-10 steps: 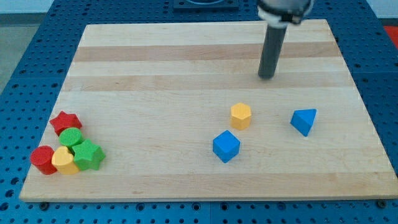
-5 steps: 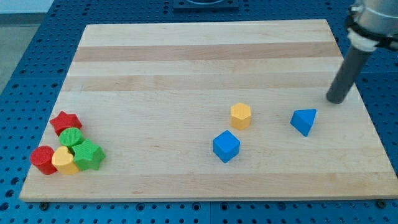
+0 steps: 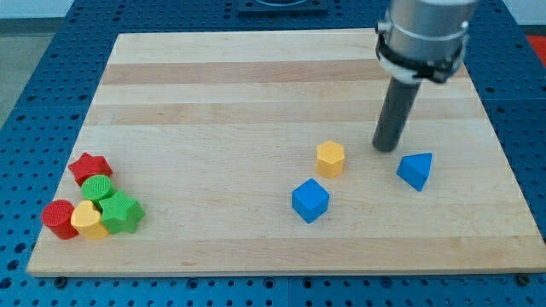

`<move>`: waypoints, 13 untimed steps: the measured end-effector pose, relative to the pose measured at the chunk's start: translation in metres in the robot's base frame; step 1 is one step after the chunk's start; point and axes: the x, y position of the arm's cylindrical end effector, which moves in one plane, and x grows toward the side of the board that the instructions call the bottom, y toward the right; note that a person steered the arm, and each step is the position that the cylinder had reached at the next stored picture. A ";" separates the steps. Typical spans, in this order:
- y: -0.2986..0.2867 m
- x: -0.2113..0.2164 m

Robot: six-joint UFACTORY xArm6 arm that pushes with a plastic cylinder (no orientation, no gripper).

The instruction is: Move the blue triangle to the top left of blue cube

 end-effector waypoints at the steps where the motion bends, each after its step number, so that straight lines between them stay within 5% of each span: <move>1: 0.056 -0.020; 5: 0.083 0.053; 10: -0.032 0.107; 13: 0.025 0.111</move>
